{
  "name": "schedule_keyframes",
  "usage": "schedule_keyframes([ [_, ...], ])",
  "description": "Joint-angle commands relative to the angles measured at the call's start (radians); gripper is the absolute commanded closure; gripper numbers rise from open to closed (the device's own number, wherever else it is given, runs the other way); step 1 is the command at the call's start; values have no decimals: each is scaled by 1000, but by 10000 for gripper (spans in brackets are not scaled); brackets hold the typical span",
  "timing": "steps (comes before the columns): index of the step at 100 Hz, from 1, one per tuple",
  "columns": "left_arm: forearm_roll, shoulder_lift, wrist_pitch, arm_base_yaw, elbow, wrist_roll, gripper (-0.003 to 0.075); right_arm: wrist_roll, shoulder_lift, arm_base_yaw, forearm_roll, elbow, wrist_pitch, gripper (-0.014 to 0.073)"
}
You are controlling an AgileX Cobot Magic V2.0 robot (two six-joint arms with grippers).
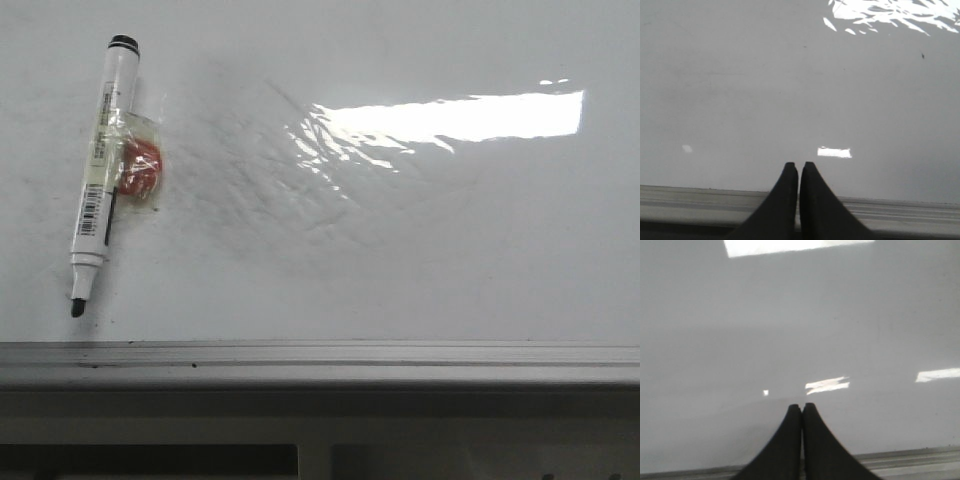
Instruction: Write number 8 on whiteboard
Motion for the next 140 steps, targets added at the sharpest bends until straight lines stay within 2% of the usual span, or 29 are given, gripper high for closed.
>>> schedule_keyframes([
  [1, -12, -28, -42, -8, 41, -1, 741, -12, -22, -6, 0, 12, -26, 657],
  [74, -5, -28, -46, -8, 41, -1, 741, -12, -22, -6, 0, 12, -26, 657],
  [104, 3, -28, -222, -8, 41, -1, 741, -12, -22, -6, -9, 12, -39, 657],
  [113, 6, -28, -260, -8, 41, -1, 741, -12, -22, -6, -9, 12, -132, 657],
  [131, 7, -28, -325, -8, 41, -1, 741, -12, -22, -6, -9, 12, -510, 657],
  [140, 7, -28, -328, -8, 41, -1, 741, -12, -22, -6, -9, 12, -646, 657],
])
